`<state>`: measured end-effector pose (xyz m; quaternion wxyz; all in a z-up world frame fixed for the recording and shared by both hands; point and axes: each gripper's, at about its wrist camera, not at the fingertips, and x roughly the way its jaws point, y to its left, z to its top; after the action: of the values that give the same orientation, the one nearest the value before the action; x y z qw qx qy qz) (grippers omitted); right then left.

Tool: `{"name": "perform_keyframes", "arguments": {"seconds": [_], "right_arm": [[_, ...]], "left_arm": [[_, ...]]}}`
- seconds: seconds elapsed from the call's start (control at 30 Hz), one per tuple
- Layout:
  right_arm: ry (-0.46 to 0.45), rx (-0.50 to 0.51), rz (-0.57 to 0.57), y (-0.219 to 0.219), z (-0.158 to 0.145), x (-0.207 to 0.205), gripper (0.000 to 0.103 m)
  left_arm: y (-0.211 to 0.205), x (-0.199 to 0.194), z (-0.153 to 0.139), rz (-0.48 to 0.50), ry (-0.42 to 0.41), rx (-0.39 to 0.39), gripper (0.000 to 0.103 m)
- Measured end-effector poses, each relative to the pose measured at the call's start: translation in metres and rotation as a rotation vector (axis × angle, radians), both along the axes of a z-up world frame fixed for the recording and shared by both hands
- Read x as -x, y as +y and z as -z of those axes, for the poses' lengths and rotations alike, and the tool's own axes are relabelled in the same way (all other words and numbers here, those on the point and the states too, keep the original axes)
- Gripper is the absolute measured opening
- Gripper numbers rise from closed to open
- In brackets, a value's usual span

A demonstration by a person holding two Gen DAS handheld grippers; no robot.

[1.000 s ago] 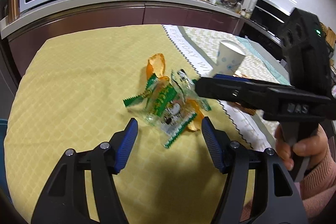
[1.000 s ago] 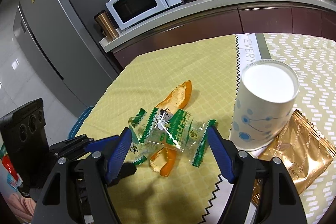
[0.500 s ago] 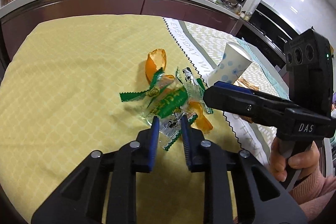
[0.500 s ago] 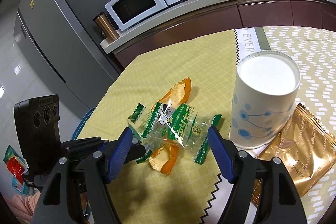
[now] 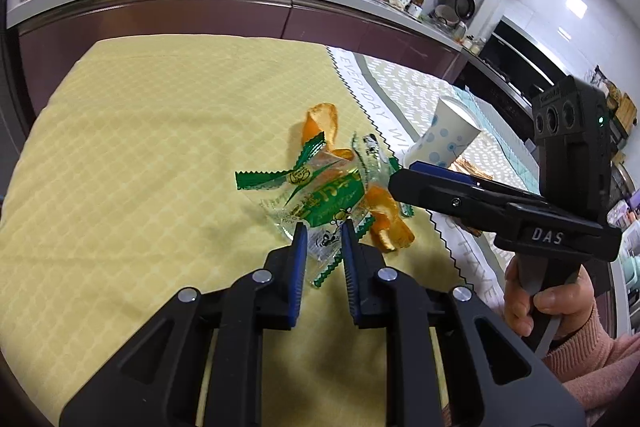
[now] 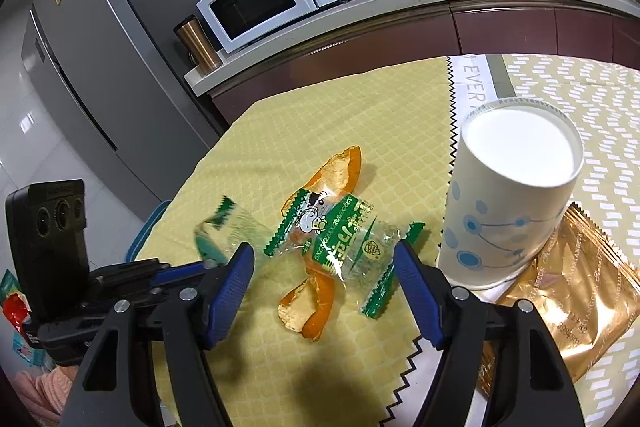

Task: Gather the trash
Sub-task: 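Grasp the green candy wrapper with the left gripper while the right grasps orange peel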

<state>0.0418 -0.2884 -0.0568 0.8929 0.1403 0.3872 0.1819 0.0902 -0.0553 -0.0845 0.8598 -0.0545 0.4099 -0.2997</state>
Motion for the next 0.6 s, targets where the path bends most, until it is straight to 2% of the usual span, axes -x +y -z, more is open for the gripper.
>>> {"name": "perform_keyframes", "arguments": {"seconds": [0.23,0.33,0.6], "right_arm": [[-0.006,0.053,-0.001,0.006,-0.003,0.007,0.066],[0.013,0.076,-0.012,0.008,-0.001,0.015,0.058],[0.065,0.093,-0.046,0.025,0.014,0.019,0.047]], "left_arm": [[0.023,0.006,-0.001,-0.043,0.002,0.013,0.018],[0.031,0.006,0.0,-0.058,0.006,0.024,0.018],[0.039,0.009,-0.001,-0.077,0.002,0.025,0.018]]}}
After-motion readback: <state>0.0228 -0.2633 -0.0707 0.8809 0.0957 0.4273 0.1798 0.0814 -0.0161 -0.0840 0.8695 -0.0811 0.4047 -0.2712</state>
